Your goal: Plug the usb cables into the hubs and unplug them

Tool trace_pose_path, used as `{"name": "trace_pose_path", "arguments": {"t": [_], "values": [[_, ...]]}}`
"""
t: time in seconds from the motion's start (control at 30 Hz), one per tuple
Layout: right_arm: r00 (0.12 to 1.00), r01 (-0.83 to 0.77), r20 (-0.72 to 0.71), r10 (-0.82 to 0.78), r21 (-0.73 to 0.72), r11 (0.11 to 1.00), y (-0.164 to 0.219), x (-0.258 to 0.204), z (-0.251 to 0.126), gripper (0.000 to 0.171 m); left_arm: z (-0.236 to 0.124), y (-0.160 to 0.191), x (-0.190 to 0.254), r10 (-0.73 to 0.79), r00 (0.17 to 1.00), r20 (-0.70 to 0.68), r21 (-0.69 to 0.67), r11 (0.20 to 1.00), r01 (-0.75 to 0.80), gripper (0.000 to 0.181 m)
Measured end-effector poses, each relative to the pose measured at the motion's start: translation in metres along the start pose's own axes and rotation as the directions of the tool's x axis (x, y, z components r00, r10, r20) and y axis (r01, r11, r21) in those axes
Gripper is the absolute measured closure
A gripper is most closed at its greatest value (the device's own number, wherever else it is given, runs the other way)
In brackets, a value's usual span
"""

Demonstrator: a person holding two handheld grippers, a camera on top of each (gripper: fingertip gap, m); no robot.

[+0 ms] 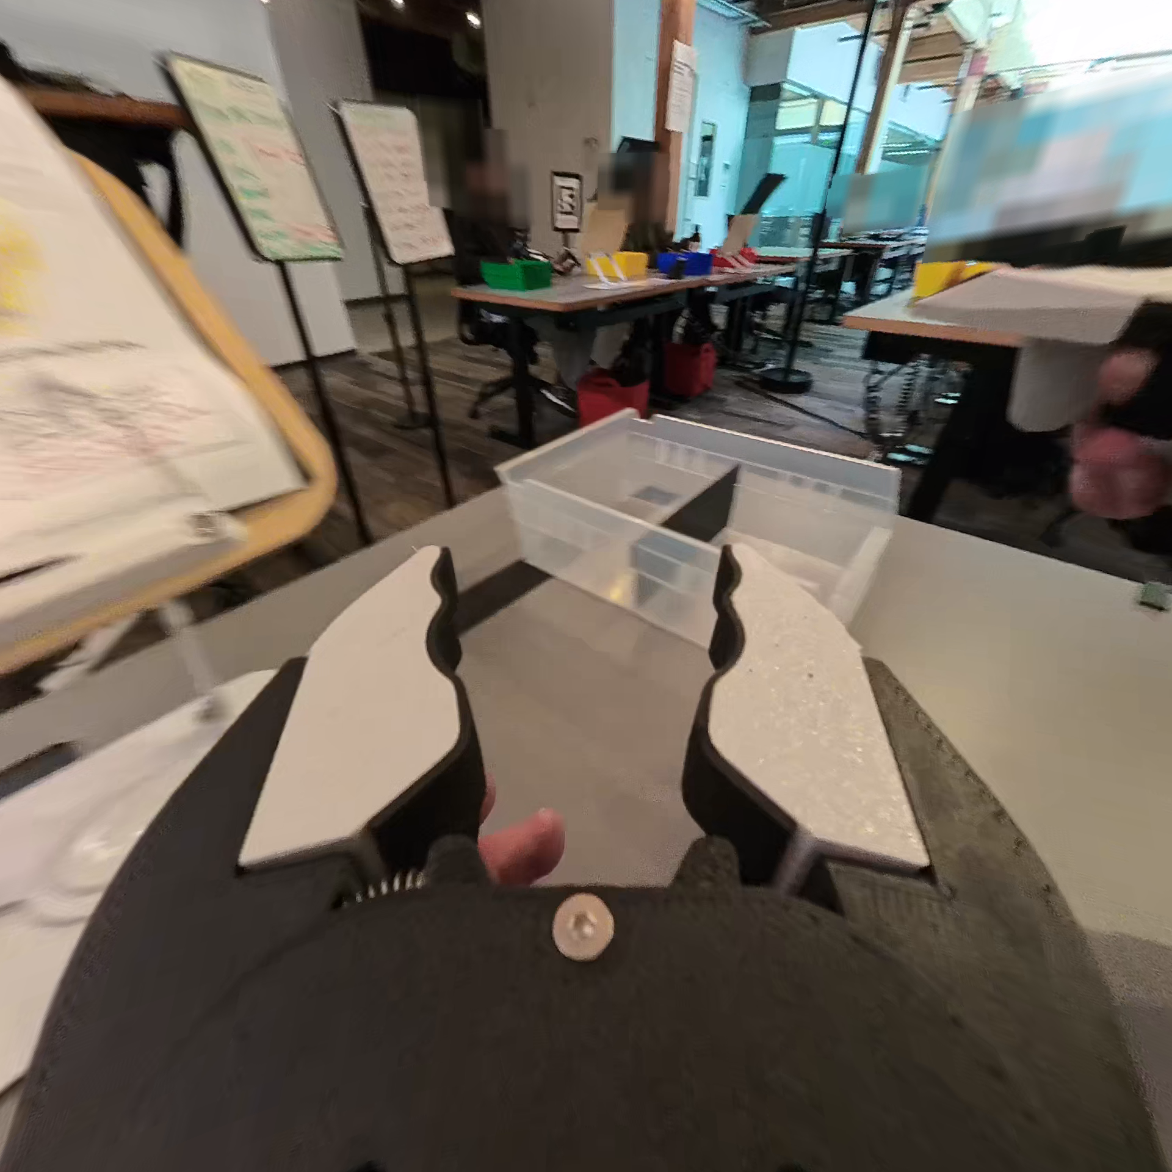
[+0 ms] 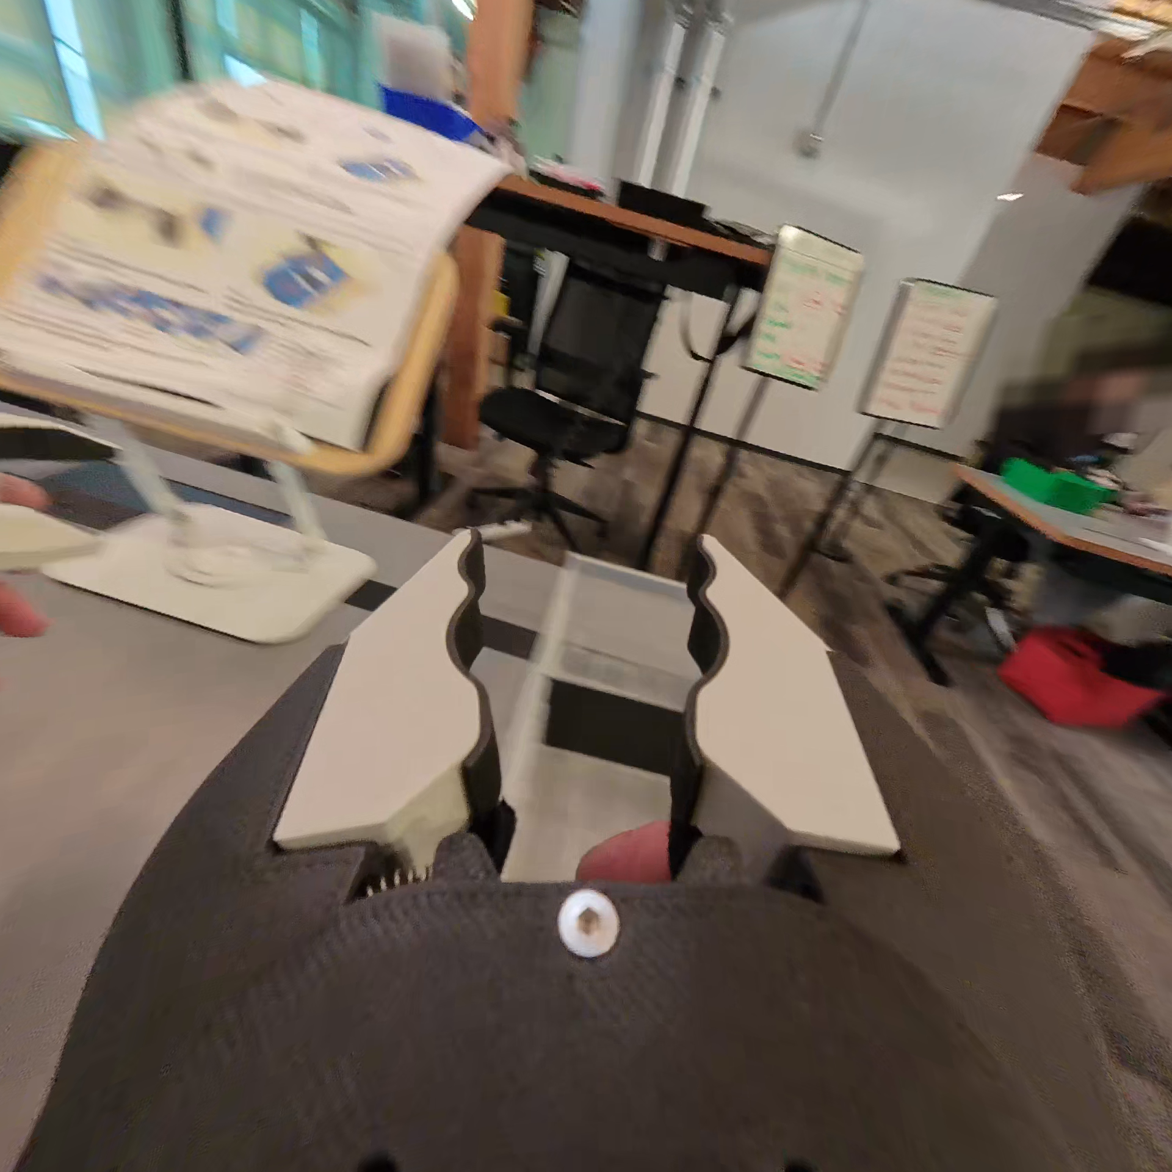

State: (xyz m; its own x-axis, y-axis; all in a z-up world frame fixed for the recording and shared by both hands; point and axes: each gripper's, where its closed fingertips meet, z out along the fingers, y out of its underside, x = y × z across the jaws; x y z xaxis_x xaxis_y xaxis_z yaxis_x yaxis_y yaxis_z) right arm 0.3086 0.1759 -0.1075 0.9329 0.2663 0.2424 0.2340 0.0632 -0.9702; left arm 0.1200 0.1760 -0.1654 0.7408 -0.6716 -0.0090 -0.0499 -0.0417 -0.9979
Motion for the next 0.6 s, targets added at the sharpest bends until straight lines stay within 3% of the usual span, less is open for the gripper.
{"name": "trace_pose_path", "arguments": {"t": [0.2, 0.33, 0.47, 0.6], "values": [[0.971, -0.061, 0.235, 0.038, 0.091, 0.994, -0.082, -0.137, 0.046, 0.106, -0.070, -0.030, -0.097, 0.025, 0.989, 0.147, 0.086, 0.996, -0.038, 0.109], [0.940, -0.137, 0.330, 0.090, 0.122, 0.983, -0.122, -0.202, 0.079, 0.105, -0.105, -0.053, -0.148, 0.011, 0.974, 0.226, 0.191, 0.980, -0.056, 0.114], [0.920, -0.211, 0.369, 0.135, 0.175, 0.962, -0.151, -0.239, 0.101, 0.106, -0.134, -0.076, -0.173, 0.009, 0.961, 0.275, 0.299, 0.950, -0.094, 0.117], [0.903, -0.293, 0.379, 0.200, 0.205, 0.934, -0.150, -0.256, 0.113, 0.107, -0.153, -0.085, -0.185, 0.066, 0.949, 0.309, 0.330, 0.928, -0.172, 0.122]]}}
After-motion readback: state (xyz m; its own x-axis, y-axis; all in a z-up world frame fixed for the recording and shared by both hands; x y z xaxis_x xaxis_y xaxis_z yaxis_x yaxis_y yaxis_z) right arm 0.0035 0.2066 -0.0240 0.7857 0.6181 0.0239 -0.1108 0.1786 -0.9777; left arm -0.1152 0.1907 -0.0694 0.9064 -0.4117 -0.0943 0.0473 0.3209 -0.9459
